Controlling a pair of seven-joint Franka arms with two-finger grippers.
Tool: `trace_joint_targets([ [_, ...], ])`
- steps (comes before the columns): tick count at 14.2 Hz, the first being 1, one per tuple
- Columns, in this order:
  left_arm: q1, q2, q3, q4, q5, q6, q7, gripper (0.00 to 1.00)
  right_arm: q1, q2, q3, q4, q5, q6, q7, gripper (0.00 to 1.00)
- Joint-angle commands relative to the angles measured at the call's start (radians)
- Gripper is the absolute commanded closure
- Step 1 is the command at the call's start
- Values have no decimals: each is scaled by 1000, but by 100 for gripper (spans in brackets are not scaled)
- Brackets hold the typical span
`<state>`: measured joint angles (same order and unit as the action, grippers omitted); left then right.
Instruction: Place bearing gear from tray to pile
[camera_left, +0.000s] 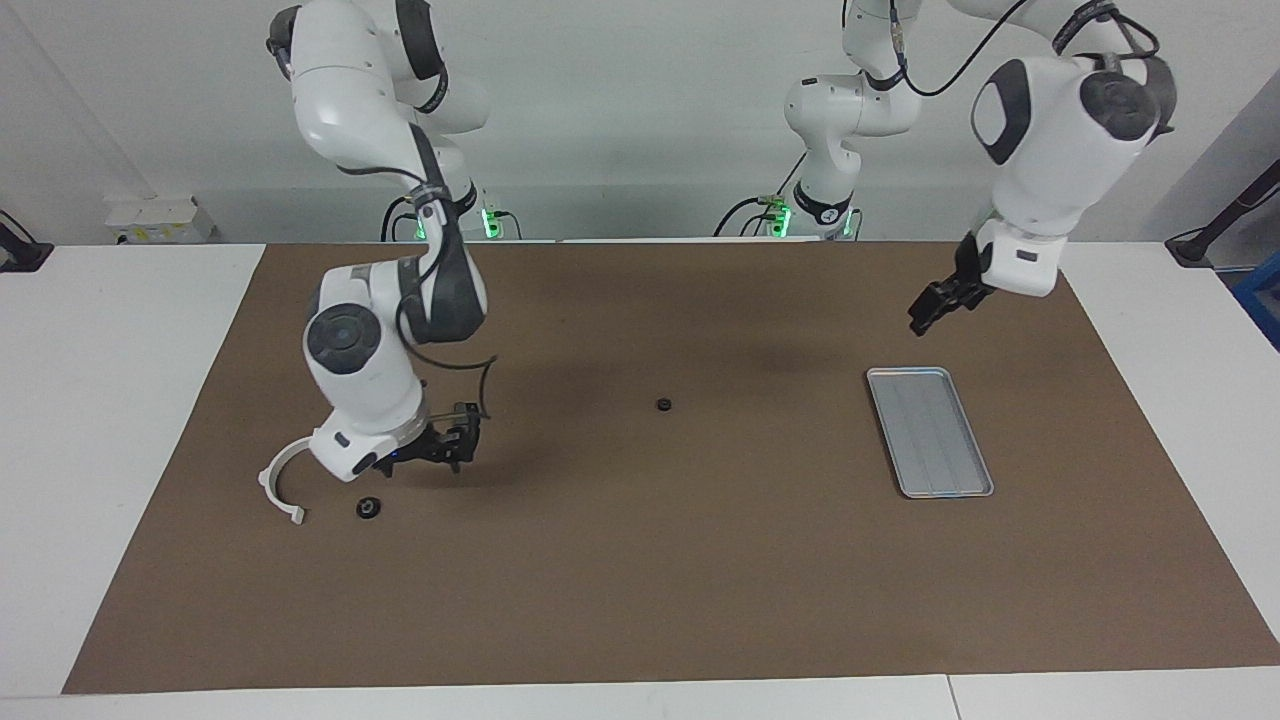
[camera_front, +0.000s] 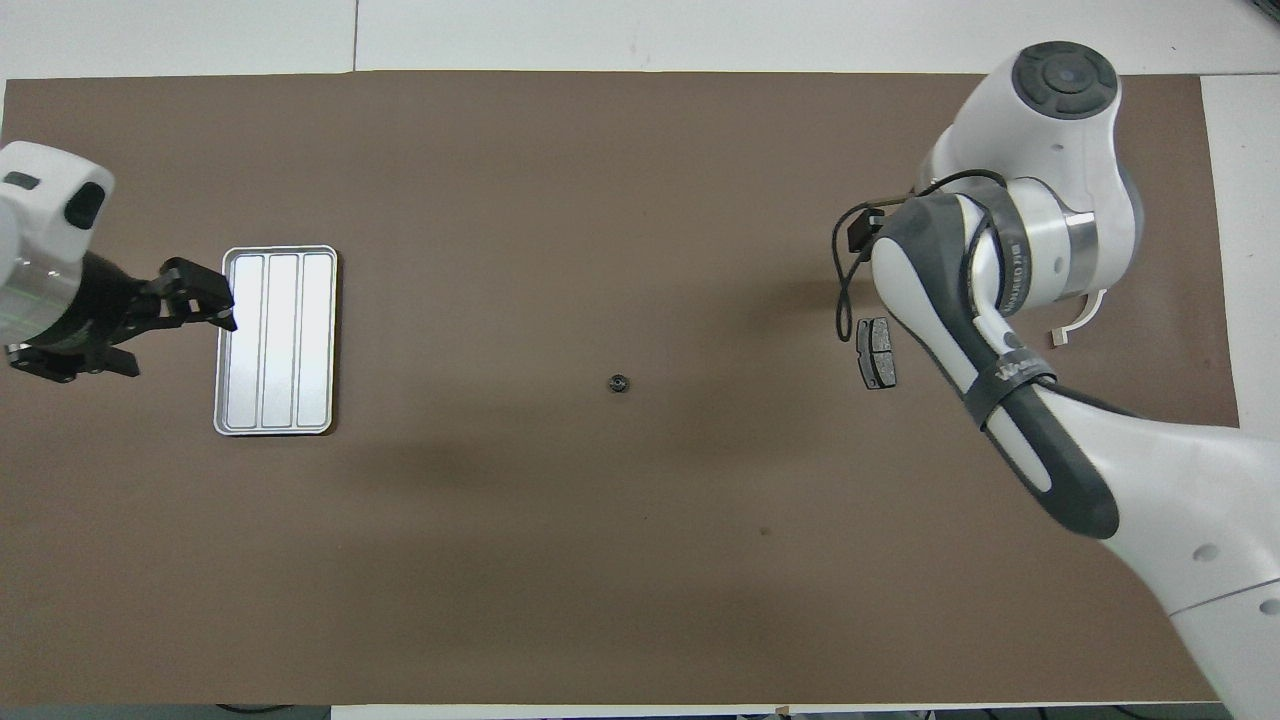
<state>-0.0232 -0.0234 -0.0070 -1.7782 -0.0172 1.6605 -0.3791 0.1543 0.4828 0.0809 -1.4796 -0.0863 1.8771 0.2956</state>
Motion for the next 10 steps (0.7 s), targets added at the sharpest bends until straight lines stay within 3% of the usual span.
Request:
trace_joint_targets([
  [1,35,-43,-19,-53,7,-16,77,0,146,5,-3,48,42,-36,271,0],
  [6,60,-50,-19,-87,5,49,94,0,356,22,-3,29,42,65,662,0],
  [10,83,-14,-30,-32,-12,84,138,0,456,120,-4,27,20,197,852,0],
])
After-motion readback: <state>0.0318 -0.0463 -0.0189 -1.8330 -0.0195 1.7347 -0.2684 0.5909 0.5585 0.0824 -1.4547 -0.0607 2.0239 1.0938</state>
